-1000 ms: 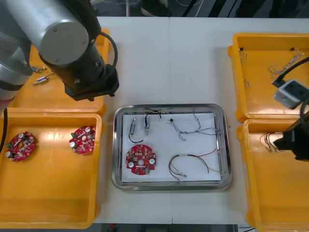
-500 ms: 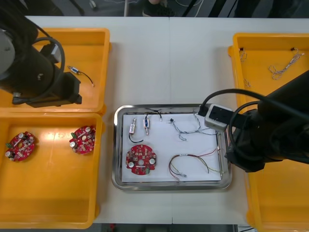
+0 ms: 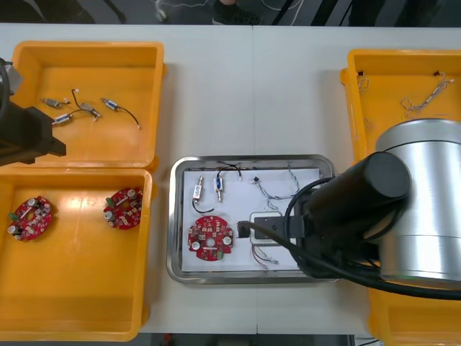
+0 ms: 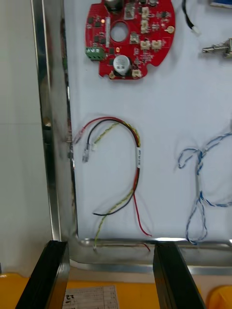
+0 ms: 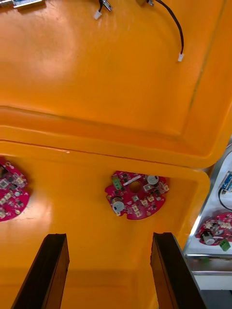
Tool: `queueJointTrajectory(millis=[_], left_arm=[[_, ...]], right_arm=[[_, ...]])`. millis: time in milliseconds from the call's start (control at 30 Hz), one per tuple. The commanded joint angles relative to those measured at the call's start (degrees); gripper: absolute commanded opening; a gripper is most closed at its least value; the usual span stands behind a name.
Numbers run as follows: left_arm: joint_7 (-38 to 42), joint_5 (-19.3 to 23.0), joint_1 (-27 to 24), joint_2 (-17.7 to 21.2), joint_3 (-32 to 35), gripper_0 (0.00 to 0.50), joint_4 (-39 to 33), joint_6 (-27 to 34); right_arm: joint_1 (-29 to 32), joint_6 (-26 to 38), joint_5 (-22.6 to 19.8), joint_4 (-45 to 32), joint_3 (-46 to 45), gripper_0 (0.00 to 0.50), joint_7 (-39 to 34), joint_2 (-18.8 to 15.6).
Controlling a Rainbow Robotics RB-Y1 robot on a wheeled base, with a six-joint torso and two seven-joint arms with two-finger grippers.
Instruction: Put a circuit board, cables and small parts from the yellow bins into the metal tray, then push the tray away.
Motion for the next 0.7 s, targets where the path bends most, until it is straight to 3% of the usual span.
queueJointTrajectory(millis=[33,433,700], left_arm=[[-8.94,0.96,4.03,2.57,5.80,0.500,-1.74,0.38],[-13.34,1.48,7.54,2.48,9.76,0.500,-2.27,0.38],[-14.57,1.57,7.98,2.48,9.67,0.500,-2.18,0.38]], right_arm=[[-1.74,-0.35,1.96,3.26,3.59,0.500,1.99,5.59],[-1.39,-1.06,14.09,8.10,15.45,0.500,1.02,13.24],[0.02,-3.43,15.32,13.72,19.32,0.500,0.58,15.70]])
